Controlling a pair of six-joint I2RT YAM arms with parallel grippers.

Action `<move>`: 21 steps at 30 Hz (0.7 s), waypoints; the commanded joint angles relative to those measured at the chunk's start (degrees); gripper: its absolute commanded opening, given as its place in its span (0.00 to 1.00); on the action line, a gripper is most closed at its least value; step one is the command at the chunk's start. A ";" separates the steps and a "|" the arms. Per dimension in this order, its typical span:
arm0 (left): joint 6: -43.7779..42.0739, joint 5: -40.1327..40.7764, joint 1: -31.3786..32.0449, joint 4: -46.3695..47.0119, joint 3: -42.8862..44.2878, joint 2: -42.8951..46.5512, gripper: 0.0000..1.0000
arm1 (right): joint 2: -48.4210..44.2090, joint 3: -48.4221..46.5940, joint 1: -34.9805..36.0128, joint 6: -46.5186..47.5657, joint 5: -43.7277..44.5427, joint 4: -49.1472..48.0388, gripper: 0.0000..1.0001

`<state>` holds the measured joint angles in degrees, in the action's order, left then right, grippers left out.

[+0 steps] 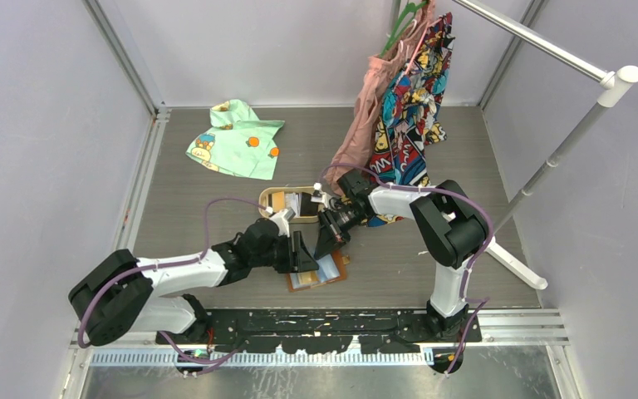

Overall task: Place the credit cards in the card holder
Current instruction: Turn over the card slot in the card holder.

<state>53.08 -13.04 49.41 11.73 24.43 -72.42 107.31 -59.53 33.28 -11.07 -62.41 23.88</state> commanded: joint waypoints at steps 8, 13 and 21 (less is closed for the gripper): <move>-2.59 2.66 0.20 -4.69 2.35 1.76 0.41 | -1.76 -3.02 -0.39 4.97 5.19 4.41 0.17; -3.05 3.30 0.25 -6.09 2.28 2.55 0.42 | -4.13 -3.58 -1.10 8.25 9.02 6.71 0.26; -2.90 3.13 0.25 -5.24 2.09 1.50 0.46 | -12.13 -3.28 -1.10 19.46 10.82 10.52 0.34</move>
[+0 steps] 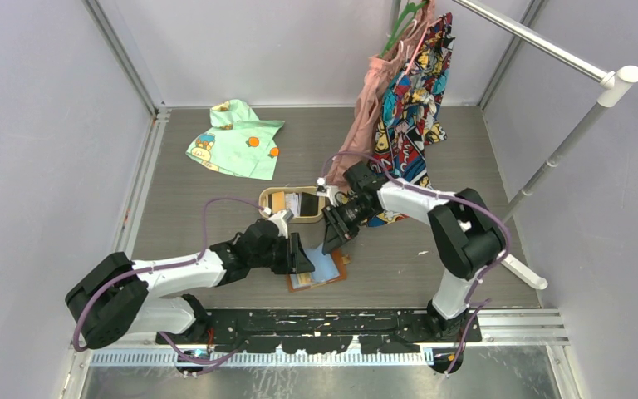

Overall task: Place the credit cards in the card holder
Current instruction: Turn over the card slot in the card holder.

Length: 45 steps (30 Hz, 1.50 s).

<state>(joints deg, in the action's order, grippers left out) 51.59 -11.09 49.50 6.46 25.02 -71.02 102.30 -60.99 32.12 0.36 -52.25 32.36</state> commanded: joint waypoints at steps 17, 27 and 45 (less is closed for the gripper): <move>0.00 0.18 0.08 2.56 0.90 -0.78 0.47 | -15.59 6.32 16.15 29.77 23.46 -1.52 0.83; 0.00 -0.05 0.05 2.94 0.87 -0.94 0.47 | -12.35 5.05 21.16 22.78 27.67 -4.28 0.83; -0.69 -0.10 -0.90 2.77 -0.76 0.50 0.51 | -11.94 3.08 19.10 16.63 38.68 -5.63 0.56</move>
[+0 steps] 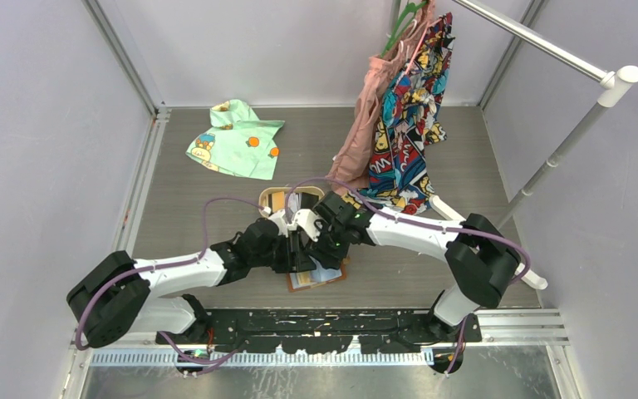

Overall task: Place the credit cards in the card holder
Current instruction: Turn over the card slot in the card holder.

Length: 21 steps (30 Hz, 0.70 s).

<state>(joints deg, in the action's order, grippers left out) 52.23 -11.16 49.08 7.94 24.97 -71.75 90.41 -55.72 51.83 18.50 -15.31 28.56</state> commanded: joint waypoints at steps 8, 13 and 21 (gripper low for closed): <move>-3.61 3.61 -2.40 -10.81 0.26 4.10 0.41 | -0.06 -3.40 -3.82 -2.67 2.33 -0.99 0.50; -5.38 5.26 -2.49 -17.80 2.58 3.14 0.25 | -2.16 -5.06 -6.61 -2.13 -3.15 1.17 0.54; -7.05 4.99 -2.43 -22.65 6.10 -2.29 0.16 | -4.93 -6.37 -10.98 -3.49 -25.02 2.83 0.55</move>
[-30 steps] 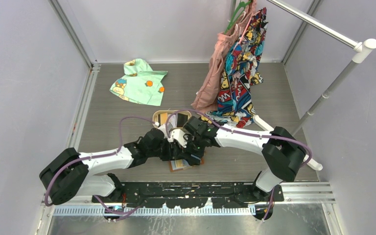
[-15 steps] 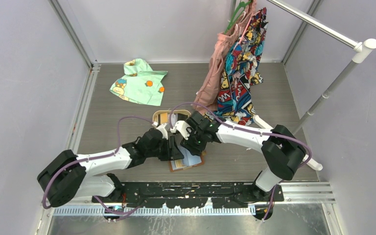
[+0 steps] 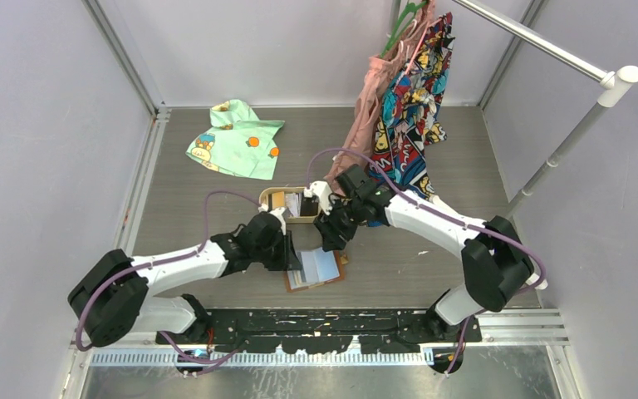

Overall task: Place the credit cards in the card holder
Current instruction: Turn over the card slot in the card holder.

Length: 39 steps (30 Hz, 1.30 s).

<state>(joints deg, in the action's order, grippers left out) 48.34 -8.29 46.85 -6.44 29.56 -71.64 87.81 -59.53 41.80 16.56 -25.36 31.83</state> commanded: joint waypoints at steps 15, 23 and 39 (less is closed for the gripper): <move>-2.40 4.07 -0.31 -14.32 0.39 5.04 0.27 | 20.30 -7.01 3.18 -23.91 -19.18 -11.11 0.24; -3.65 7.84 -0.39 -21.31 2.55 14.49 0.26 | 21.02 -10.68 3.52 -19.57 -19.31 -5.94 0.25; 1.14 -8.83 -0.71 4.59 -3.40 5.87 0.16 | 19.64 -13.49 2.02 -14.48 -22.56 -0.47 0.28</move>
<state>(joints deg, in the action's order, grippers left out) 48.90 -15.44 46.68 -8.43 28.91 -62.61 111.04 -70.00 44.82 -1.32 -46.76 28.84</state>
